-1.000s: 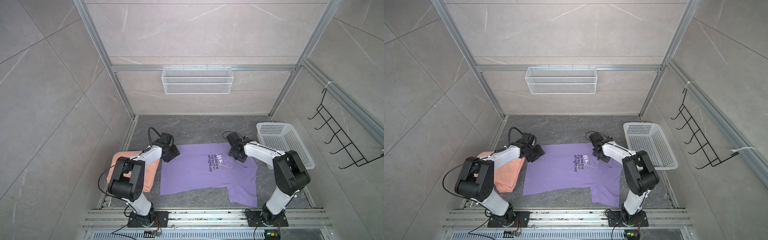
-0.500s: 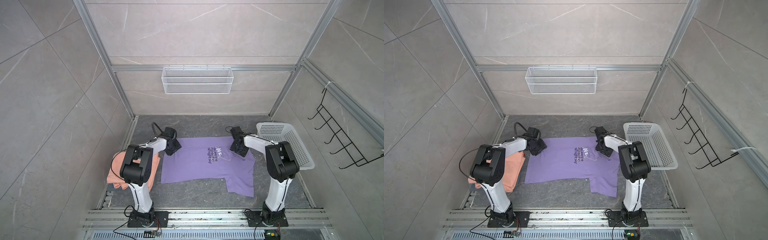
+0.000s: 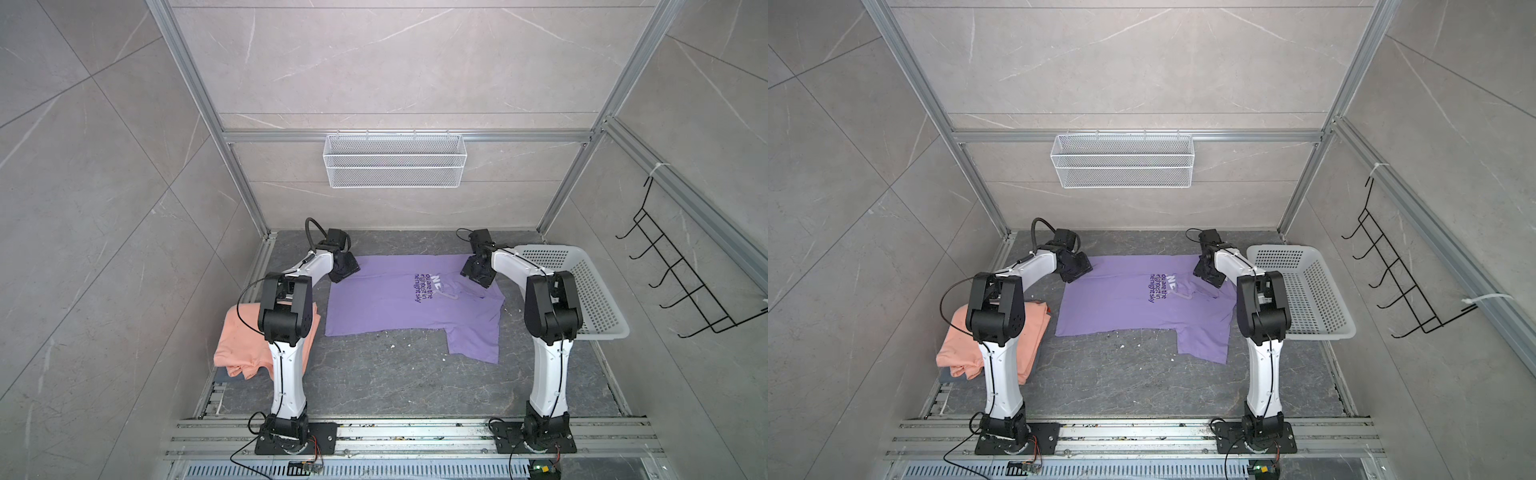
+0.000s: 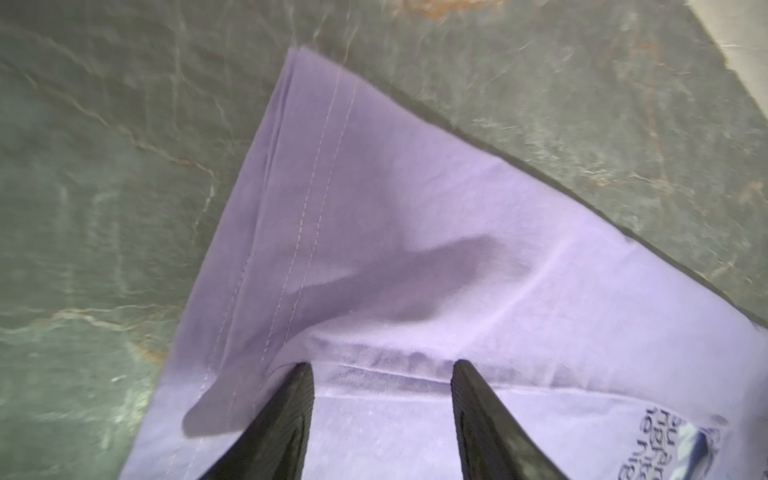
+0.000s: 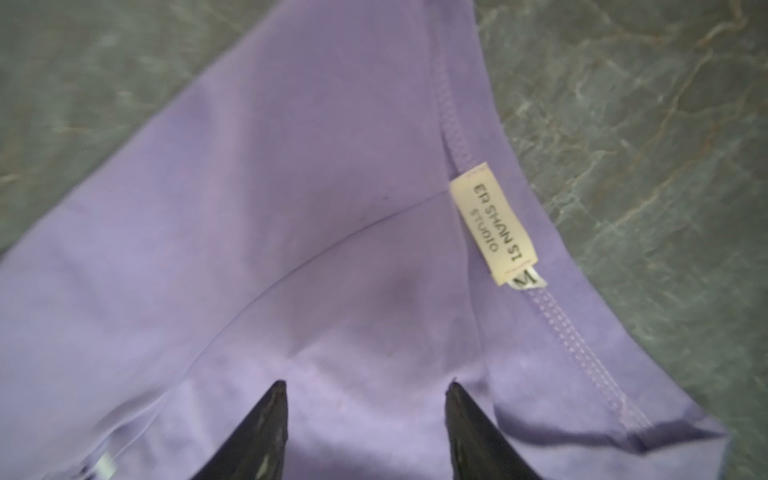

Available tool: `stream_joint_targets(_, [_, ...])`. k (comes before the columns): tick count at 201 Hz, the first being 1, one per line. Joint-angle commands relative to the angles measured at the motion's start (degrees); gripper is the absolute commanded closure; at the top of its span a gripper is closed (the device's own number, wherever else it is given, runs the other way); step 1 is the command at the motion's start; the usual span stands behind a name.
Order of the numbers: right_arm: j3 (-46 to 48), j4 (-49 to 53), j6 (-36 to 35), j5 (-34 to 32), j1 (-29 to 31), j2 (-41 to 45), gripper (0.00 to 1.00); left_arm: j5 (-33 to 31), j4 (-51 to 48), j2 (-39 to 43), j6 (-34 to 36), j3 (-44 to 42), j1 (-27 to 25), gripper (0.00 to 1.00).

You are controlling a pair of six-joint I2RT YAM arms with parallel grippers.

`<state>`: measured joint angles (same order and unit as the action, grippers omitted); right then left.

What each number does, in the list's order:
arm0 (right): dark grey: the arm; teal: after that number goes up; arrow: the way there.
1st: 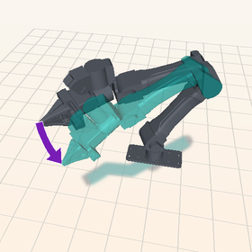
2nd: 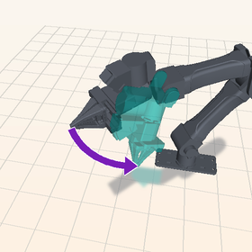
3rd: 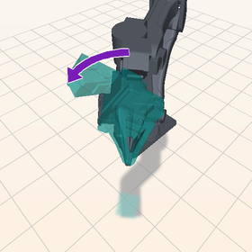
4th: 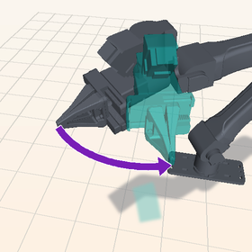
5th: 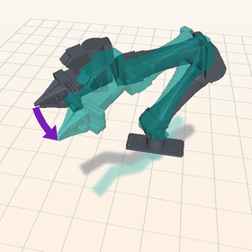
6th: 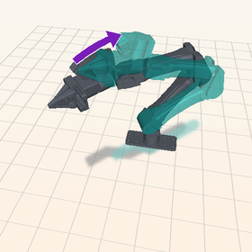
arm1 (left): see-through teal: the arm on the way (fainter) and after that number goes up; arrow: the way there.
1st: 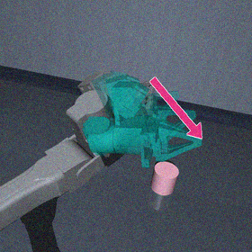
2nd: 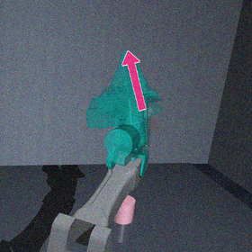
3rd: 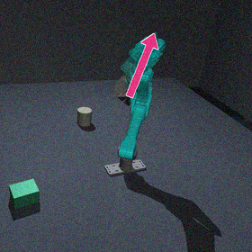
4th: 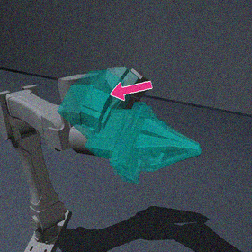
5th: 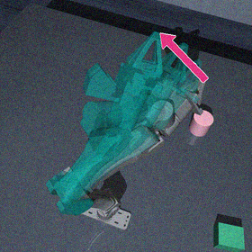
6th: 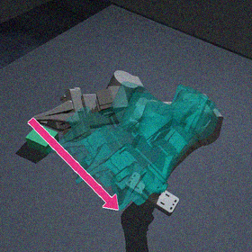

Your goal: Fold and stack the t-shirts

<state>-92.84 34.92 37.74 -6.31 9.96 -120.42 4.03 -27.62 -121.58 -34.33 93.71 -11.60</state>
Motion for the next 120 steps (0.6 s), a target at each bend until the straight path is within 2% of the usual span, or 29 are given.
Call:
stream_joint_targets(1, [3.56, 2.0, -2.28, 1.13, 0.26, 11.28, 0.38, -0.61, -6.76, 9.23, 4.34, -0.15, -0.18, 0.43])
stream_joint_targets(29, [14.87, 5.85, 1.67, 2.62, 0.36, 23.6, 0.37, -2.86, -11.92, 18.14, 0.71, -9.54, -0.17, 0.43])
stream_joint_targets(72, [34.42, 6.14, 6.94, 7.97, 0.47, 41.39, 0.37, -2.98, -16.39, 29.98, -3.56, -27.22, -0.08, 0.44])
stream_joint_targets(120, [45.85, 7.34, 6.99, 9.68, 0.48, 51.35, 0.34, -3.68, -13.76, 35.61, -5.89, -38.15, 1.12, 0.45])
